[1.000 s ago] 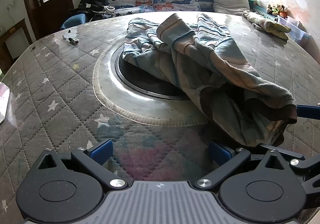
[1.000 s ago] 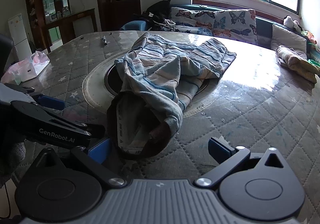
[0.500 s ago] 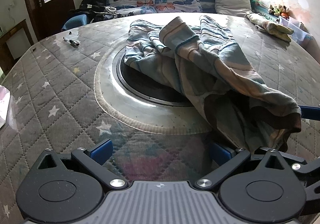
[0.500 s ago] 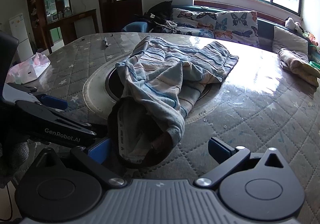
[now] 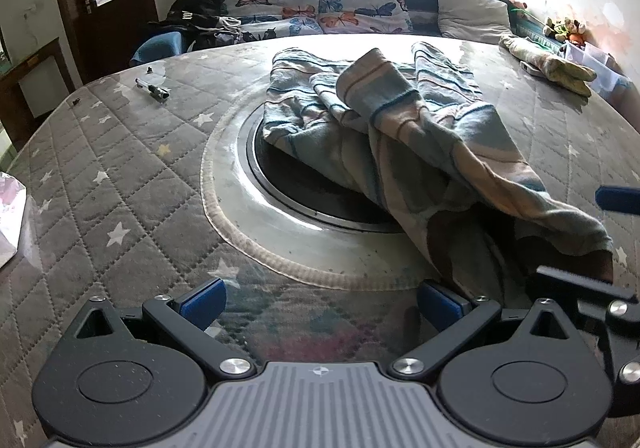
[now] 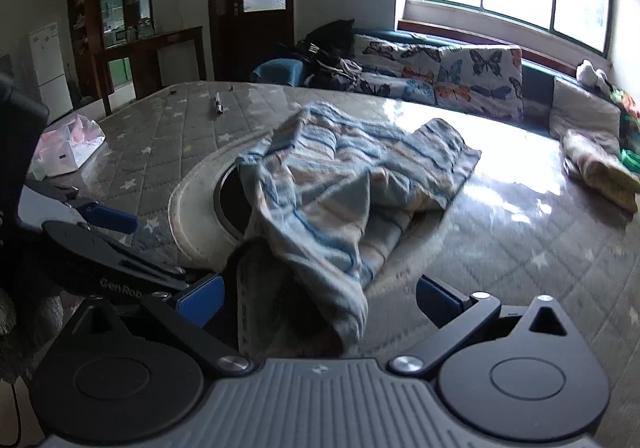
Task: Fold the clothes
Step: 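Grasp a towel corner with the right gripper while the left gripper grasps another corner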
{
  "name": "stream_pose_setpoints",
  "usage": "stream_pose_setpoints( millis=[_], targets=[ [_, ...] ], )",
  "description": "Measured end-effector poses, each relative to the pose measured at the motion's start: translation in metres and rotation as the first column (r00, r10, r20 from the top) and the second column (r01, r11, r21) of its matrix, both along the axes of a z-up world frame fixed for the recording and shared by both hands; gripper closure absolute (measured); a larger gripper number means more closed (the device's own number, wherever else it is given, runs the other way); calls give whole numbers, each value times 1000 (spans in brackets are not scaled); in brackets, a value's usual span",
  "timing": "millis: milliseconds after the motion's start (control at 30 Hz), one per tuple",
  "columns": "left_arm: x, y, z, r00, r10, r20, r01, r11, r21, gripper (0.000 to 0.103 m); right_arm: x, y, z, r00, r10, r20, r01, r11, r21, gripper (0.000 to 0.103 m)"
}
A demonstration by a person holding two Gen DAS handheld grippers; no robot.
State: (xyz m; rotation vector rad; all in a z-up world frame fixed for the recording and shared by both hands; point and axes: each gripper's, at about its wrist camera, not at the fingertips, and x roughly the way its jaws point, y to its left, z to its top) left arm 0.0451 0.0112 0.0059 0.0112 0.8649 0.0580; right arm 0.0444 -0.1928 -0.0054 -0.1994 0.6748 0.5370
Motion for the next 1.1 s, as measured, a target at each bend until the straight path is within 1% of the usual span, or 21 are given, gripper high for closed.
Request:
stream_pose_setpoints(
  millis=[167,233,400,567,633,667,767,800,833,867,900,933,1000,1100],
  targets=[
    [4,6,0,1000,14,3,-14,1000,-2,0,12,14,8,999,39,25,-38,999,-10,1],
    [5,9,1,1000,20,5,-19,1000,-4,0,18,21,11,998,50,31,-50,999,-9,6],
    [7,14,1,1000,28,9,-28,1000,-8,0,41,37,15,997,70,23,-70,998,0,14],
    [6,16,0,999,31,11,-31,999,-12,0,71,53,14,996,88,-20,-88,995,37,23],
    [6,17,0,999,31,12,-31,999,-13,0,84,59,13,995,95,-45,-92,994,60,31],
    [5,17,0,999,31,13,-30,999,-14,0,89,61,13,993,99,-61,-94,992,79,33],
    [4,17,0,999,28,16,-28,1000,-13,0,104,68,10,989,107,-104,-93,986,136,45],
    [4,17,1,999,27,18,-27,1000,-12,0,108,68,7,987,112,-117,-93,983,155,55],
    [3,18,1,999,26,21,-26,1000,-11,0,112,68,5,985,116,-129,-93,980,175,72],
    [3,18,2,999,26,25,-25,1000,-9,0,115,67,4,983,118,-140,-90,977,191,79],
    [2,19,3,999,25,28,-25,1000,-8,0,117,64,3,983,109,-146,-78,976,201,89],
    [2,19,4,999,25,33,-25,1000,-6,0,115,58,4,986,90,-138,-61,977,203,94],
    [1,19,5,999,21,44,-21,1000,-4,0,112,48,7,992,57,-117,-32,978,205,99],
    [1,15,9,998,3,64,-3,1000,2,0,102,20,18,998,-13,-60,25,976,217,100]
  ],
)
